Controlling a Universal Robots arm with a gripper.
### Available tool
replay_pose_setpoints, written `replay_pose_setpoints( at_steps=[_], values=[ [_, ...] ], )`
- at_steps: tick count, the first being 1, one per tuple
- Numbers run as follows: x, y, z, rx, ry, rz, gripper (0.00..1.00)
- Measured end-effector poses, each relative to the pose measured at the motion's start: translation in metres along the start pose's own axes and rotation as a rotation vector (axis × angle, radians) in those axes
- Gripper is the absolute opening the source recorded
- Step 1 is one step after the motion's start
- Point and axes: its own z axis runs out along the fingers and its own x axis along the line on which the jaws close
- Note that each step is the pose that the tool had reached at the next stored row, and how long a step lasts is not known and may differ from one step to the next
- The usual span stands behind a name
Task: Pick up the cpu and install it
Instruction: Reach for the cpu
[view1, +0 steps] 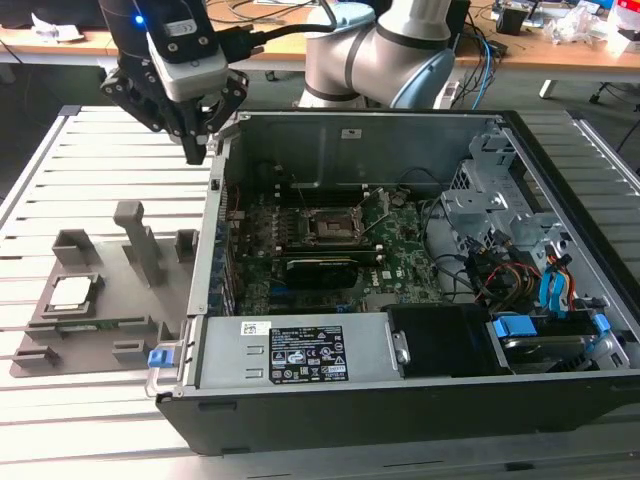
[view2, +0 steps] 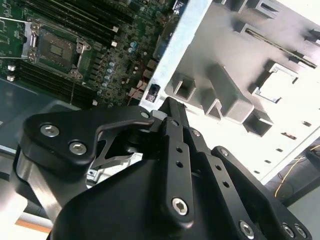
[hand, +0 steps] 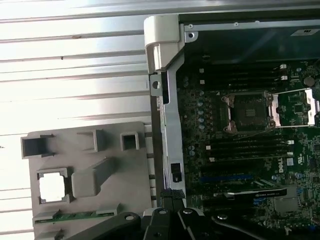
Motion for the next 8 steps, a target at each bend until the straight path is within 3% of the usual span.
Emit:
replay_pose_setpoints(
  at_steps=[8],
  values=[
    [0.0182,-0.0014,-0.0003,0.0000,0.0000,0.000,0.11]
  ],
)
